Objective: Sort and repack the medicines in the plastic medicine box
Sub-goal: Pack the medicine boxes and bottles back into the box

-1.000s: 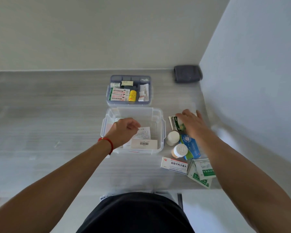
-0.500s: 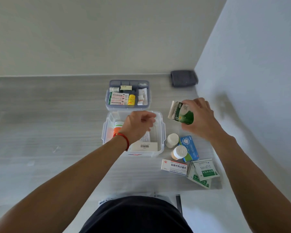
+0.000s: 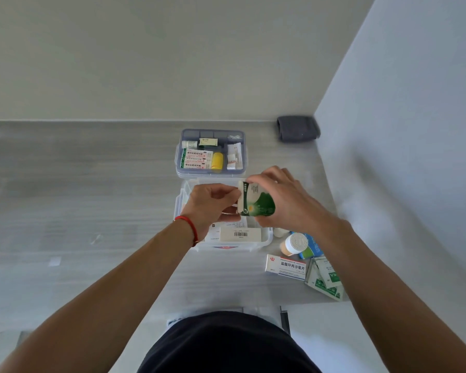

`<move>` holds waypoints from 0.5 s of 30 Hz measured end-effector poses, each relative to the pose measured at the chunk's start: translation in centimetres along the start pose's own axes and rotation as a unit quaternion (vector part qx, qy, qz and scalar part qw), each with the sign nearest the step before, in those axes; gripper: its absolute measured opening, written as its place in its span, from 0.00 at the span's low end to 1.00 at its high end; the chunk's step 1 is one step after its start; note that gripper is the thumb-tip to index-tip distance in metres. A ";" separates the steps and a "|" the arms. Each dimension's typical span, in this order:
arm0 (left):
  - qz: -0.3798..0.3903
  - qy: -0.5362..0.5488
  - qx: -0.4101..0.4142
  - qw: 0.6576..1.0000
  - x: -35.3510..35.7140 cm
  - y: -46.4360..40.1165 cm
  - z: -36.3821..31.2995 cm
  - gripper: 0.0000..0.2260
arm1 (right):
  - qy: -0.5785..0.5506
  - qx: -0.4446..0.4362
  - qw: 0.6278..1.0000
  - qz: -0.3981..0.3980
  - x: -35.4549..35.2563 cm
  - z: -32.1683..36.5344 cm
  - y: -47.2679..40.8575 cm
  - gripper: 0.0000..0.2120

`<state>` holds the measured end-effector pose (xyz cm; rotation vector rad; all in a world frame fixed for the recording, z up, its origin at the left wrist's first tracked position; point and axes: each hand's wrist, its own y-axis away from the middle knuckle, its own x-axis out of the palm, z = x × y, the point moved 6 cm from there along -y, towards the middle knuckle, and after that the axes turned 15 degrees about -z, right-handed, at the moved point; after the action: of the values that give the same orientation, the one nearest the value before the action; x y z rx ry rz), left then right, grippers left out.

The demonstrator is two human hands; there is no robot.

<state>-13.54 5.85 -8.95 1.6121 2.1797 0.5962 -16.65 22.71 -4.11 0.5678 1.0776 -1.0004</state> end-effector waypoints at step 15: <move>0.003 -0.023 -0.023 0.999 -3.4 -2.6 1.7 0.13 | -0.030 0.006 0.999 0.027 5.0 1.3 -2.4 0.36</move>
<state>-13.81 2.10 -11.62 1.5949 2.1131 0.6004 -17.55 18.62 -7.92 0.5703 0.9995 -0.9722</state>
